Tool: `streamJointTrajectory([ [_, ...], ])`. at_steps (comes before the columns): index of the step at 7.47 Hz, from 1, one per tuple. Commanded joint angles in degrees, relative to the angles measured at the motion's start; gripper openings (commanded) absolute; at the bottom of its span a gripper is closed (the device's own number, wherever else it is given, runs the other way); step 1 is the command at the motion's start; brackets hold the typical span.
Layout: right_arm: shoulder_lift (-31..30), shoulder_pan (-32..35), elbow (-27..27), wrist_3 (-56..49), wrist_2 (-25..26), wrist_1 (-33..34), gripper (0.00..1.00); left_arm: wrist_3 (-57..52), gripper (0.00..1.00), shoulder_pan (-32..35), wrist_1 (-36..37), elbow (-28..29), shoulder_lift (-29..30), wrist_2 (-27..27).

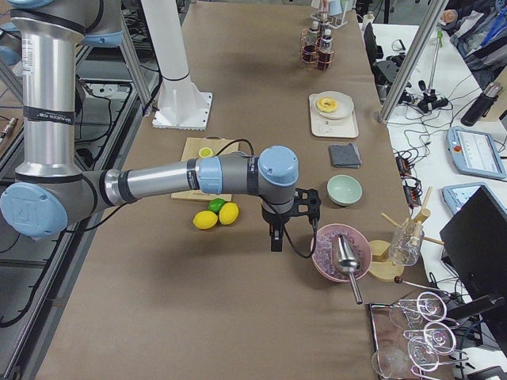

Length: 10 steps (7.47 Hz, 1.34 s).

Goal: Place tea on tray
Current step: 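Move the left gripper toward the copper bottle rack, then grasp a white-capped tea bottle in the rack with the left gripper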

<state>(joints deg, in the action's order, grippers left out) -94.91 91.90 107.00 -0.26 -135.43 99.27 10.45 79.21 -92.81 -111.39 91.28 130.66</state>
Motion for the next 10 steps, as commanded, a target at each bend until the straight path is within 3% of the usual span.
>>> streamJointTrajectory([
  [1,-0.01,-0.05,-0.04,0.26,-0.27,-0.13,1.00,14.84,0.97,-7.91,-7.60,-1.56,4.87,-1.01],
  [3,0.16,-0.05,0.13,0.35,0.08,-0.13,1.00,25.81,0.97,-15.01,-17.37,0.81,5.13,-12.74],
  [7,0.78,-0.31,0.23,0.35,4.20,-0.22,1.00,24.45,0.97,-16.02,-22.15,10.91,11.71,-15.96],
  [10,0.69,-0.40,0.23,0.43,4.30,-0.22,1.00,21.89,0.93,-15.50,-22.68,13.21,11.81,-15.87],
])
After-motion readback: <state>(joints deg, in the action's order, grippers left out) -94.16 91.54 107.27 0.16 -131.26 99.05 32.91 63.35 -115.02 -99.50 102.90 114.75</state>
